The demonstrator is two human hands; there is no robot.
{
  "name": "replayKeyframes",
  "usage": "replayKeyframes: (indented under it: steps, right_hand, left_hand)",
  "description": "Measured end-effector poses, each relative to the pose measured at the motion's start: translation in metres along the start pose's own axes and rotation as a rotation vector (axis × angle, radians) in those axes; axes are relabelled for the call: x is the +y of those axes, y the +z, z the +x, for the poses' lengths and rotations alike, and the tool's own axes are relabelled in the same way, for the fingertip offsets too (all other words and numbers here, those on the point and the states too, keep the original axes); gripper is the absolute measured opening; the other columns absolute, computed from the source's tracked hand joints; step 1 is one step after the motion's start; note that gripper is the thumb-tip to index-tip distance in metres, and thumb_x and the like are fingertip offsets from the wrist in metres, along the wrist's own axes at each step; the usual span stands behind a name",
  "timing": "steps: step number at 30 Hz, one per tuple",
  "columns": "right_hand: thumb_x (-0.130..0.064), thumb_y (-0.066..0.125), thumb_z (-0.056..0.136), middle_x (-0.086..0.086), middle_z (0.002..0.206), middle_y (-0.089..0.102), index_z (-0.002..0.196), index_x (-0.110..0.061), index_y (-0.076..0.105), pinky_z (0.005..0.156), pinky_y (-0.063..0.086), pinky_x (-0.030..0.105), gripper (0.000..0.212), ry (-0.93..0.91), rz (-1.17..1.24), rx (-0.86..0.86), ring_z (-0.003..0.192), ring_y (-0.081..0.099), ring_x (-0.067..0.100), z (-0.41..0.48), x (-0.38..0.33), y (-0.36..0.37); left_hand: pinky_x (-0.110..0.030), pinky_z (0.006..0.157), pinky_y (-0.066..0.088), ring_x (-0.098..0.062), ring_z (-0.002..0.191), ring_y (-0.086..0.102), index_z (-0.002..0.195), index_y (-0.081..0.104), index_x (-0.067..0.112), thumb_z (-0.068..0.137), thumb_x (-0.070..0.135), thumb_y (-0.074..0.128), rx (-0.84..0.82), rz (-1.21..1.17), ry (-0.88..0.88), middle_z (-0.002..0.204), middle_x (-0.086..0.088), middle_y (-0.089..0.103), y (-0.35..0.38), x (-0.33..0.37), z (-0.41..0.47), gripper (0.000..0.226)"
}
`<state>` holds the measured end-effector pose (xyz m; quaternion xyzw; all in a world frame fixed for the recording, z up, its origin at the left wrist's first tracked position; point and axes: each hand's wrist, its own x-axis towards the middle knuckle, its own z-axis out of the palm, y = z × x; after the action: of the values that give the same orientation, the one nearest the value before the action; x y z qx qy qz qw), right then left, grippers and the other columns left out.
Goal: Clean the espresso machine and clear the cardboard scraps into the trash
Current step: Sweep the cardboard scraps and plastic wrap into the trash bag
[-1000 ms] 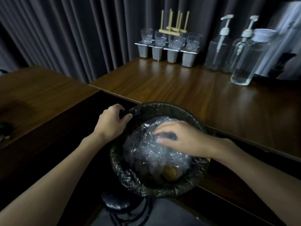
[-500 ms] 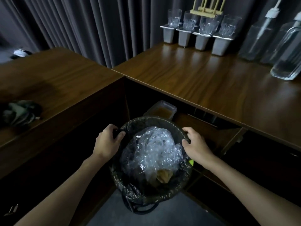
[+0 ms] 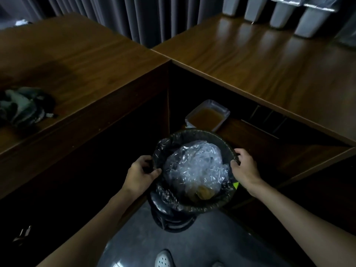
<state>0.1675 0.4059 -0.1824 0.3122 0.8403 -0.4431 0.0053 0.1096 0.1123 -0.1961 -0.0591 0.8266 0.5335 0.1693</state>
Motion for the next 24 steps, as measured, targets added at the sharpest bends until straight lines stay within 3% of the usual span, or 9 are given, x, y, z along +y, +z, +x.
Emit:
replayKeyframes:
  steps: [2,4,6,9,11,14,17,21,24]
  right_hand:
    - [0.002,0.05,0.094,-0.003,0.098,0.057,0.131,-0.012,0.049,0.087,0.051,0.035,0.039,0.019,0.03,-0.017,0.101,0.058,0.018,0.004,0.001,0.014]
    - [0.002,0.05,0.093,0.001,0.101,0.062,0.131,-0.012,0.05,0.09,0.053,0.041,0.04,0.055,0.064,-0.032,0.103,0.062,0.022,0.01,0.002,0.027]
    - [0.002,0.049,0.093,0.006,0.109,0.065,0.131,-0.012,0.05,0.092,0.053,0.044,0.04,0.085,0.105,-0.038,0.106,0.063,0.025,0.017,0.005,0.039]
    - [-0.001,0.053,0.093,0.011,0.13,0.059,0.137,-0.016,0.045,0.095,0.051,0.042,0.048,0.108,0.143,-0.059,0.117,0.058,0.027,0.027,0.01,0.055]
    - [-0.002,0.057,0.092,0.011,0.137,0.052,0.143,-0.018,0.04,0.096,0.049,0.039,0.056,0.131,0.142,-0.101,0.124,0.052,0.027,0.028,0.012,0.061]
    - [0.0,0.059,0.09,0.01,0.13,0.055,0.144,-0.016,0.039,0.084,0.049,0.034,0.06,0.14,0.151,-0.132,0.116,0.054,0.024,0.027,0.016,0.067]
    - [0.0,0.059,0.089,0.006,0.117,0.06,0.142,-0.016,0.041,0.078,0.053,0.036,0.058,0.131,0.18,-0.135,0.103,0.06,0.022,0.028,0.017,0.068]
    - [0.0,0.059,0.089,0.004,0.108,0.061,0.138,-0.015,0.042,0.086,0.055,0.042,0.054,0.107,0.132,-0.196,0.104,0.061,0.024,0.026,0.017,0.064]
    - [0.001,0.06,0.089,0.002,0.106,0.059,0.138,-0.011,0.042,0.08,0.046,0.029,0.054,0.064,0.079,-0.207,0.1,0.058,0.018,0.024,0.013,0.058]
  left_hand:
    - [-0.042,0.07,0.062,-0.025,0.086,0.069,0.117,0.058,0.008,0.089,0.003,0.069,0.01,-0.043,-0.029,0.105,-0.009,0.066,0.003,-0.007,0.003,0.03]
    - [-0.027,0.055,0.058,-0.016,0.077,0.066,0.114,0.059,0.008,0.092,-0.001,0.064,0.051,-0.066,-0.041,0.1,-0.006,0.067,0.005,-0.013,0.005,0.024]
    - [-0.018,0.051,0.054,-0.013,0.079,0.065,0.114,0.058,0.009,0.093,-0.003,0.061,0.092,-0.124,-0.065,0.095,0.002,0.065,0.005,-0.02,0.009,0.025]
    - [-0.027,0.072,0.057,-0.023,0.102,0.065,0.127,0.053,0.009,0.091,-0.002,0.065,0.094,-0.169,-0.088,0.108,-0.002,0.065,0.007,-0.029,0.018,0.04]
    - [-0.024,0.075,0.057,-0.027,0.111,0.061,0.137,0.046,0.005,0.088,-0.007,0.065,0.054,-0.186,-0.117,0.117,-0.009,0.062,0.01,-0.035,0.019,0.054]
    - [-0.014,0.069,0.054,-0.024,0.107,0.06,0.139,0.043,0.001,0.088,-0.011,0.064,0.027,-0.117,-0.109,0.115,-0.011,0.059,0.013,-0.04,0.017,0.057]
    - [-0.03,0.086,0.053,-0.026,0.11,0.06,0.139,0.044,0.0,0.088,-0.01,0.064,0.05,-0.097,-0.124,0.116,-0.011,0.059,0.012,-0.043,0.02,0.055]
    - [-0.041,0.092,0.053,-0.037,0.111,0.06,0.133,0.046,-0.002,0.087,-0.011,0.064,0.07,-0.066,-0.154,0.107,-0.011,0.059,0.009,-0.044,0.019,0.05]
    - [-0.041,0.095,0.052,-0.028,0.104,0.061,0.132,0.048,0.005,0.087,0.001,0.071,0.048,0.03,-0.153,0.095,0.003,0.056,0.005,-0.042,0.017,0.051]
